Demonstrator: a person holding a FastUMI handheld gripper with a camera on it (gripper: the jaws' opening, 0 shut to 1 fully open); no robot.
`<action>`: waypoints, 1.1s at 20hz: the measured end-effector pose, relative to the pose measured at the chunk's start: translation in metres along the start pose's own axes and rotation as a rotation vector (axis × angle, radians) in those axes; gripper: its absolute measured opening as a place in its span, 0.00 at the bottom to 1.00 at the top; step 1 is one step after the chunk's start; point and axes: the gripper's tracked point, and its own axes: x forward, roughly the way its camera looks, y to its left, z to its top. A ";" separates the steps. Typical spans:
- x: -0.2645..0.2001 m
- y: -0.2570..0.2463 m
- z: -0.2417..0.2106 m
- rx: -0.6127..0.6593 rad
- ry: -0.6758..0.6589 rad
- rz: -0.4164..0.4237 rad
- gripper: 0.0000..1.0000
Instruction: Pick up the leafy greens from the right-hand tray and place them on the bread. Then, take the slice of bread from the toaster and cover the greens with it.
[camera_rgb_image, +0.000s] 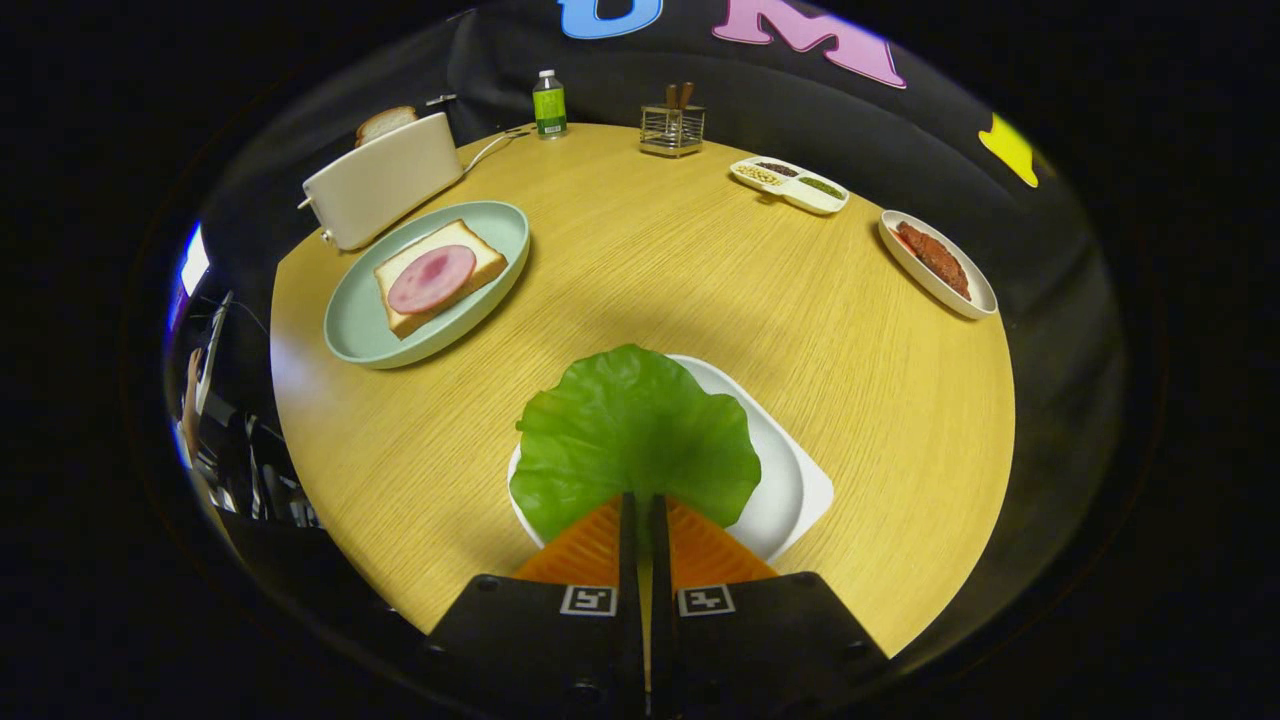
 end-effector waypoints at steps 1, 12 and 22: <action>-0.006 -0.001 0.004 0.009 -0.018 -0.009 0.08; -0.076 0.043 0.097 0.024 -0.203 0.000 0.07; -0.049 0.159 0.178 -0.057 -0.226 0.138 0.07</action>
